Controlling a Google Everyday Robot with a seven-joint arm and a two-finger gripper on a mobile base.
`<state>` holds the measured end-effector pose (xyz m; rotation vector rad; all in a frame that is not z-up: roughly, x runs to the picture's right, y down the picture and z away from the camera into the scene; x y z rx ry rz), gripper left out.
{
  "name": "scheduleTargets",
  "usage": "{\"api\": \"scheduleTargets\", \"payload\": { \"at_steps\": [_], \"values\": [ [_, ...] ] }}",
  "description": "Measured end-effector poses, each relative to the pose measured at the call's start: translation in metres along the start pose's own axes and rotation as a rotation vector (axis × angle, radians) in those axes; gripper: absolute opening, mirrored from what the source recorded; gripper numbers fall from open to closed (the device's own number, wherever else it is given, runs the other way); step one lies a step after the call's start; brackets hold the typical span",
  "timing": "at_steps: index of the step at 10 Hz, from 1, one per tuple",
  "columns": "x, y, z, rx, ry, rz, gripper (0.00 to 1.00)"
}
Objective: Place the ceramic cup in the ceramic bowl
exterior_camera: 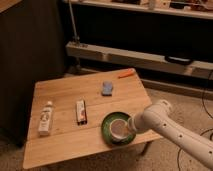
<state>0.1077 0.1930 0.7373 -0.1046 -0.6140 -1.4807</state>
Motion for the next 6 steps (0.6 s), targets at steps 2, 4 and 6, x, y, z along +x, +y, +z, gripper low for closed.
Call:
{"api": "scheduleTargets", "payload": {
  "at_steps": [2,4,6],
  "values": [
    [0.020,-0.017,-0.024,-0.025,0.024,-0.047,0.00],
    [0.029,-0.016,-0.038,-0.059,0.028,-0.048,0.00],
    [0.027,-0.001,-0.033,-0.078,0.016,-0.017,0.00]
  ]
}}
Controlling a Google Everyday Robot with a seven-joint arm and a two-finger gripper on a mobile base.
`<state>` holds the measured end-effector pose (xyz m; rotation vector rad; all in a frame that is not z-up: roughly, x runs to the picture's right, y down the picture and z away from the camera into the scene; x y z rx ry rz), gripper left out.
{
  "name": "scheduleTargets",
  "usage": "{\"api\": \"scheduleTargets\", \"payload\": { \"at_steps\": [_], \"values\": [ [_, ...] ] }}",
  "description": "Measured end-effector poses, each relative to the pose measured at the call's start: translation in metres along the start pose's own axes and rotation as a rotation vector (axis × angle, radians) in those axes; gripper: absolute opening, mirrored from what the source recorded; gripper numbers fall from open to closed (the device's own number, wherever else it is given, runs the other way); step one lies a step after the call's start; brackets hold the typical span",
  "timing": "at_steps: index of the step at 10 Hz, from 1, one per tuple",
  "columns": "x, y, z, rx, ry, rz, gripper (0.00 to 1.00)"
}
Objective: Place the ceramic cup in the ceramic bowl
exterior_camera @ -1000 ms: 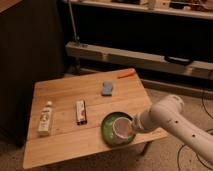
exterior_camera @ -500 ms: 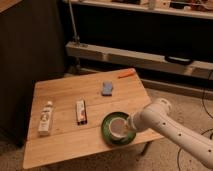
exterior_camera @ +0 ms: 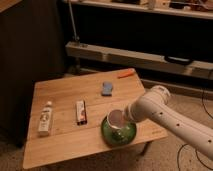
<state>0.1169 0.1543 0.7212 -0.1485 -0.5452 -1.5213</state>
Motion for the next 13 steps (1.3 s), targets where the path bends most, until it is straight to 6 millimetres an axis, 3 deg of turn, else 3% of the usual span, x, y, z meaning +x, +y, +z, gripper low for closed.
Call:
{"api": "scheduleTargets", "payload": {
  "at_steps": [3,5,6,10,13],
  "values": [
    [-0.006,0.025,0.017,-0.014,0.005,0.042,0.04],
    [-0.007,0.030,0.017,-0.007,0.010,0.058,0.23],
    [-0.008,0.027,0.018,-0.003,0.010,0.053,0.38],
    [-0.011,0.018,0.029,0.000,-0.011,0.037,0.77],
    [-0.008,0.013,0.034,0.002,-0.004,0.031,0.80]
  ]
}}
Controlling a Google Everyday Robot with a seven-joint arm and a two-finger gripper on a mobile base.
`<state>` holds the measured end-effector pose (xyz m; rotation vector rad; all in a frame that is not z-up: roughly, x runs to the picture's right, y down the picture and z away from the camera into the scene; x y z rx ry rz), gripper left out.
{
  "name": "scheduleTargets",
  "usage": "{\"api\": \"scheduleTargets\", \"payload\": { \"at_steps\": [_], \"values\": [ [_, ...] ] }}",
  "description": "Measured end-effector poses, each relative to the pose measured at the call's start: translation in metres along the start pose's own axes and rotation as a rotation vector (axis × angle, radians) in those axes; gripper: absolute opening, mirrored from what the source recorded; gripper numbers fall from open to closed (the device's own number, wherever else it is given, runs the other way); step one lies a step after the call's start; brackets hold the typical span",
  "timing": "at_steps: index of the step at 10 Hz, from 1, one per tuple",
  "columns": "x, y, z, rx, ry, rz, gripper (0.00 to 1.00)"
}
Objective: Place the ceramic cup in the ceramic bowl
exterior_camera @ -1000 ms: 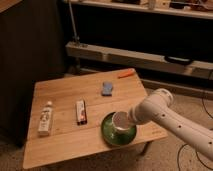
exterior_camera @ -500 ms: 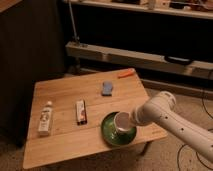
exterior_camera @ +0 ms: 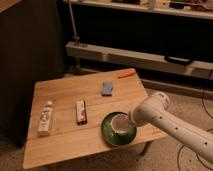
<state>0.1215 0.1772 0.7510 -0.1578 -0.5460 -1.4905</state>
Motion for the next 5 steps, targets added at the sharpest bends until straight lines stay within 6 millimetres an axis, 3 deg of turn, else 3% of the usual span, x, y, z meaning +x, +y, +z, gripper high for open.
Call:
{"api": "scheduleTargets", "payload": {
  "at_steps": [3,5],
  "values": [
    [0.004,-0.001,-0.014,0.150,0.054,0.016,0.80],
    [0.013,-0.009,-0.049,0.218,0.114,0.002,0.80]
  ]
}}
